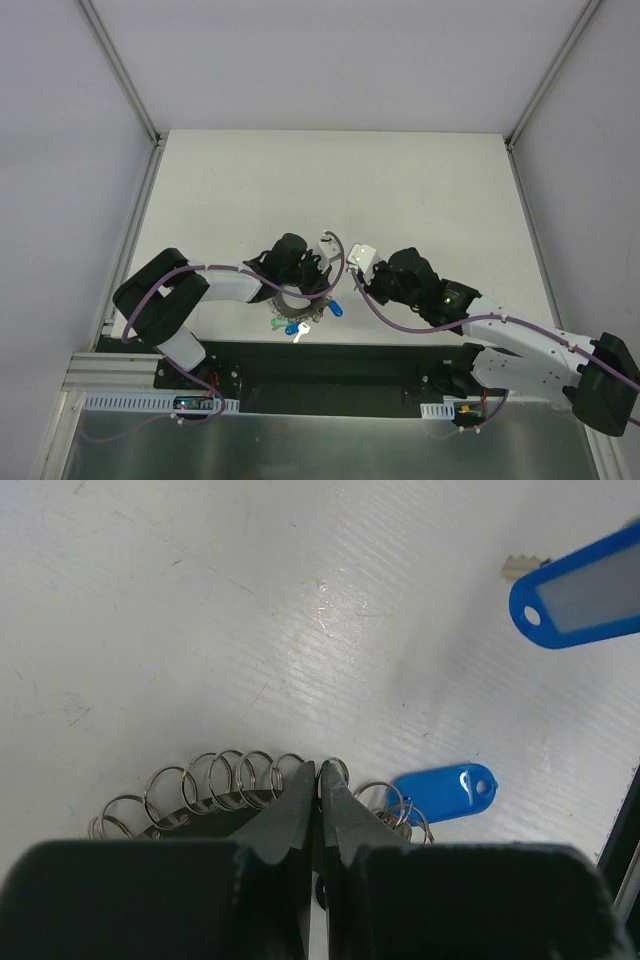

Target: Put the keys on the keyring

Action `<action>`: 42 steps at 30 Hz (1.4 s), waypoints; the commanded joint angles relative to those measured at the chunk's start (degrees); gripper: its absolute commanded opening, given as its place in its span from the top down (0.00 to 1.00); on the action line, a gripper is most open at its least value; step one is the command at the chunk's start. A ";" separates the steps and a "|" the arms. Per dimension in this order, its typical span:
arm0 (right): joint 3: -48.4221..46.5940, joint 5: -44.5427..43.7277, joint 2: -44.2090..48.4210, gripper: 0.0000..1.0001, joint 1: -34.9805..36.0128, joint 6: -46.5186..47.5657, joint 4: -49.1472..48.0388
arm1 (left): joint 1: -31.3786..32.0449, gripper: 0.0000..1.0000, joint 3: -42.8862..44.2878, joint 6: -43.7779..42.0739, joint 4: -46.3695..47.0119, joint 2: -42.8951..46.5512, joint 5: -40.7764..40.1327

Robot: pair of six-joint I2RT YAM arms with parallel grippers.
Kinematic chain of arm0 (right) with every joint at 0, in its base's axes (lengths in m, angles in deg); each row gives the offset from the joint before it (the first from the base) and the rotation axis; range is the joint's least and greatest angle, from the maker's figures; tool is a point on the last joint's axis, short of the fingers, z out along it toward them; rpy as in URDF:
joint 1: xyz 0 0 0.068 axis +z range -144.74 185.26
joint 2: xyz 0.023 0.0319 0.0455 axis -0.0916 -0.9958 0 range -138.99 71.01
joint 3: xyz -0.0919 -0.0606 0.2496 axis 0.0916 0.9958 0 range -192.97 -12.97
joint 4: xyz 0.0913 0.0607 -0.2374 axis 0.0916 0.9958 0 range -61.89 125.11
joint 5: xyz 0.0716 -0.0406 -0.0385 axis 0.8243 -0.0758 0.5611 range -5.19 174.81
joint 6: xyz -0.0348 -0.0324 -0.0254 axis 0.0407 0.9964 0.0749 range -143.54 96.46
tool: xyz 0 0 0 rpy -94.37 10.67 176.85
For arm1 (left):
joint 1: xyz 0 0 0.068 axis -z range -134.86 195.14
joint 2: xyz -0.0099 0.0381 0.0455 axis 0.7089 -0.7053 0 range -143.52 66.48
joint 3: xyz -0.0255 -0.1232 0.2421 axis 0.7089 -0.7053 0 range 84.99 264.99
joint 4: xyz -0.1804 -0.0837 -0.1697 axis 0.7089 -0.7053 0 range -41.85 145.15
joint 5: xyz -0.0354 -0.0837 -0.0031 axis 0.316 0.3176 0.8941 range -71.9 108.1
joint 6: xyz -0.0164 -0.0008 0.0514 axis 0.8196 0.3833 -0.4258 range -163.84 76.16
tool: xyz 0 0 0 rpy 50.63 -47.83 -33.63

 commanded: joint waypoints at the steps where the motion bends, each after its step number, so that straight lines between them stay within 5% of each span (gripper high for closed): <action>1: 0.28 -0.64 1.76 0.99 -0.23 -0.96 -1.49 | 0.73 1.00 0.83 2.22 -3.35 0.71 -2.99; 12: 0.72 -1.43 2.02 0.99 -0.32 -1.49 -2.02 | -0.68 1.00 -3.92 13.57 9.49 3.44 -15.39; 20: 0.63 -1.52 1.94 0.99 -0.32 -1.58 -2.02 | -0.24 1.00 -2.16 10.41 1.78 3.17 -10.47; 33: 0.45 -1.52 1.85 0.99 -0.32 -1.93 -1.76 | 1.43 0.80 2.32 6.54 -10.10 3.88 -9.76; 38: 0.54 -1.52 2.02 0.99 -0.32 -1.93 -1.67 | 2.22 0.83 4.87 4.96 -15.02 2.82 -10.81; 42: 0.54 -1.52 2.02 0.99 -0.32 -2.02 -1.67 | 3.10 1.00 5.75 4.52 -16.43 2.03 -10.90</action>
